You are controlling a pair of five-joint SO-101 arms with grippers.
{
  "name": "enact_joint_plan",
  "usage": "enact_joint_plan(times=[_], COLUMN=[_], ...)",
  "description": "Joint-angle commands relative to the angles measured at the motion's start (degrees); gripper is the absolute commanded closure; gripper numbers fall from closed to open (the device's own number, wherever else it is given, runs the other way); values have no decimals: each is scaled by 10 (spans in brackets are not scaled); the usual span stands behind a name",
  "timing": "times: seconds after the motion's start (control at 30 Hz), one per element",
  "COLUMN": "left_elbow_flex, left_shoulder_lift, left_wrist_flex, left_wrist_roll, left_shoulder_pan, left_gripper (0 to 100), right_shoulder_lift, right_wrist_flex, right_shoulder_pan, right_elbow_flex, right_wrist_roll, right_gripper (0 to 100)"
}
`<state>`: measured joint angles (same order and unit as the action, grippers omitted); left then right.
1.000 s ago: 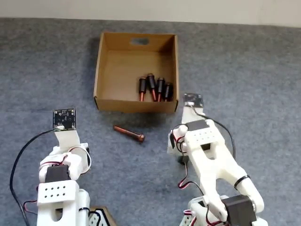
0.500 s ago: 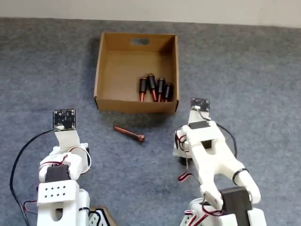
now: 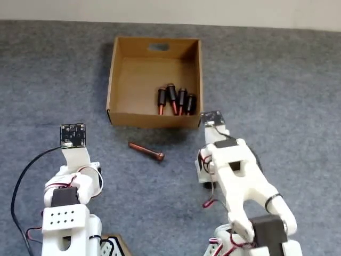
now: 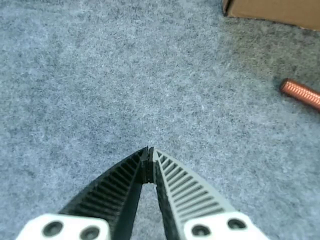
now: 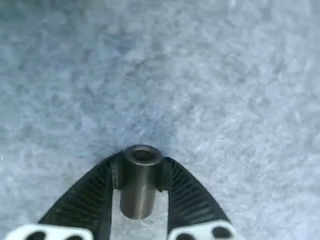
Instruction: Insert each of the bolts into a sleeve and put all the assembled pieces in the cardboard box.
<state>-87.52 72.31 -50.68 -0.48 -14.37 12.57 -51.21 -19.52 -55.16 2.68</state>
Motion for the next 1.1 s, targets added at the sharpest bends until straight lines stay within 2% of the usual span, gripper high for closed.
enact_joint_plan(times=[0.0, 0.13, 0.27, 0.3, 0.47, 0.93, 1.07], left_elbow_flex=[20, 20, 20, 20, 20, 20, 20], left_shoulder_lift=[7, 7, 7, 7, 7, 7, 7], left_wrist_flex=[8, 8, 8, 8, 8, 8, 8], left_wrist_roll=[5, 5, 5, 5, 5, 5, 5], left_shoulder_pan=[-7, -7, -7, -7, -7, -7, -7], left_gripper=[969, 969, 969, 969, 969, 969, 969], right_shoulder_lift=[105, 240, 291, 291, 291, 286, 222], right_wrist_flex=[42, 47, 3, -12, -29, 15, 15], right_shoulder_pan=[-7, -7, -7, -7, -7, -7, -7], right_elbow_flex=[-77, -159, -196, -192, -183, -166, -135], right_wrist_roll=[35, 39, 37, 37, 38, 38, 38], right_gripper=[993, 968, 800, 790, 854, 854, 854])
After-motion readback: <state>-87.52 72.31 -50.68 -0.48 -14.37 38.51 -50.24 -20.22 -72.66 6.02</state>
